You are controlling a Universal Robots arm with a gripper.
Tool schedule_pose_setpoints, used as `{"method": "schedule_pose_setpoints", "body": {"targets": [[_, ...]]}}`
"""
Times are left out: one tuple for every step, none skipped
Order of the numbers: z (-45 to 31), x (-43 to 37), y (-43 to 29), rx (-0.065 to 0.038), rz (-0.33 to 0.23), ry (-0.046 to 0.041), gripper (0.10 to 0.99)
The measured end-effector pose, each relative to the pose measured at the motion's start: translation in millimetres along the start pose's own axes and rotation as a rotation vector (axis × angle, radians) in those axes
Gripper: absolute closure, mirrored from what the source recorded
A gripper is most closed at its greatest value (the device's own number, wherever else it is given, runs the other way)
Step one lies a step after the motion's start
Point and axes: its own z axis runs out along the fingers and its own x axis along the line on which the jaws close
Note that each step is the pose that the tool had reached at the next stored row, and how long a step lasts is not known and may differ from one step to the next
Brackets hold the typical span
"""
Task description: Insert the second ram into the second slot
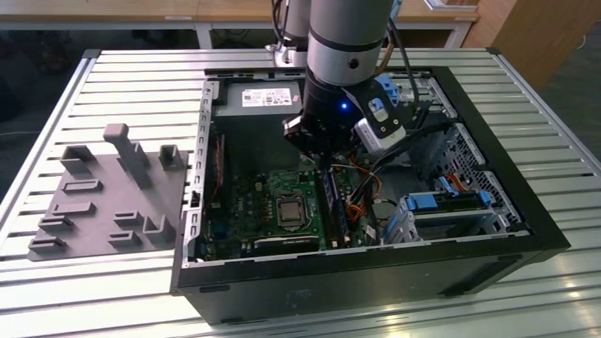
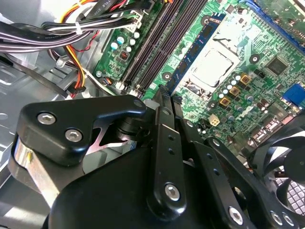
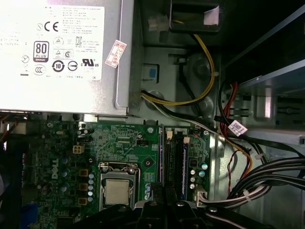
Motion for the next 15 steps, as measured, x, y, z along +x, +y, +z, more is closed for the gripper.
{"method": "schedule_pose_setpoints", "body": {"targets": [[0.4,0.0,0.0,0.0,0.0,0.0,0.953],[0.8,0.0,-0.1,0.0,0.0,0.0,0.953],[1.2,0.0,-0.1,0.0,0.0,-0.0001,0.953],[1.6,0.0,-0.2,0.0,0.0,0.0,0.953],[1.9,0.0,-0.2,0.0,0.0,0.0,0.953],[2.3,0.0,-0.3,0.0,0.0,0.0,0.953],[2.6,0.0,-0.4,0.0,0.0,0.0,0.953],[3.0,0.0,-0.4,0.0,0.0,0.0,0.953],[3.5,0.0,-0.5,0.0,0.0,-0.0001,0.953],[3.8,0.0,-0.5,0.0,0.0,0.0,0.953],[4.2,0.0,-0.6,0.0,0.0,0.0,0.953],[4.6,0.0,-0.7,0.0,0.0,0.0,0.953],[5.0,0.1,-0.7,0.0,0.0,0.0,0.953],[5.5,0.0,-0.8,0.0,0.0,0.0,0.953],[6.0,0.1,-0.8,0.0,0.0,0.0,0.953]]}}
